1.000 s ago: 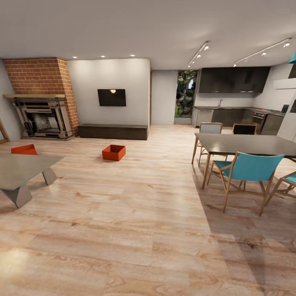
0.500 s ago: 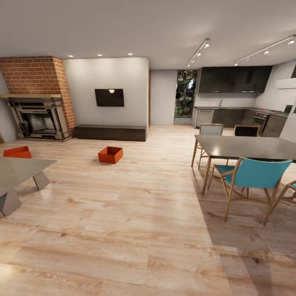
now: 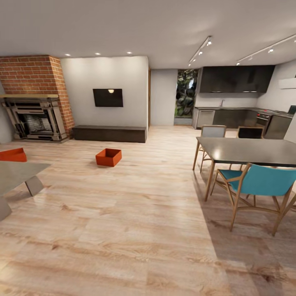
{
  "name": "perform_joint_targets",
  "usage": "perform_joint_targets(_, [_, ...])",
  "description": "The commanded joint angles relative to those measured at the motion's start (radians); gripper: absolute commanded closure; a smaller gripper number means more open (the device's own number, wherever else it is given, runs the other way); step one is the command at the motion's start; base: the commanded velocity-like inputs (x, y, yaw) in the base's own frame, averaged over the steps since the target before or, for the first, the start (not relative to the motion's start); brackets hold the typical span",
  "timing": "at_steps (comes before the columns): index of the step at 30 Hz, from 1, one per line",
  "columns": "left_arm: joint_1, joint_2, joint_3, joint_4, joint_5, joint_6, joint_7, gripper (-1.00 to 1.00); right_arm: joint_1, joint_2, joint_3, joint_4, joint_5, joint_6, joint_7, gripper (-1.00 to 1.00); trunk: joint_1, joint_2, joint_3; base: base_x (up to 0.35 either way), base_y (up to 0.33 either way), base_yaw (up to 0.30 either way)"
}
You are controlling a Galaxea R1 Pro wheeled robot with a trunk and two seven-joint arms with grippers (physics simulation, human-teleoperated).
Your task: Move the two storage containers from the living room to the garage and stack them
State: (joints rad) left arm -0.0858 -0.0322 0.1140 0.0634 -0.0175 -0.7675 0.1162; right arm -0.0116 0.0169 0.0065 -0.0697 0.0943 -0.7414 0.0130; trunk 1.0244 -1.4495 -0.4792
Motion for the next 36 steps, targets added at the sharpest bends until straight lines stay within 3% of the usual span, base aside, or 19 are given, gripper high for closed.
perform_joint_targets(1, [-0.002, 0.000, 0.004, 0.004, -0.002, -0.006, 0.002, -1.00, -0.001, 0.000, 0.000, 0.001, 0.004, -0.003, -0.002, -1.00, 0.001, 0.000, -0.001, 0.325, 0.000, 0.000])
perform_joint_targets(36, [-0.002, 0.000, 0.004, 0.004, -0.002, -0.006, 0.002, -1.00, -0.001, 0.000, 0.000, 0.001, 0.004, -0.003, 0.002, -1.00, 0.001, 0.000, -0.001, 0.325, 0.000, 0.000])
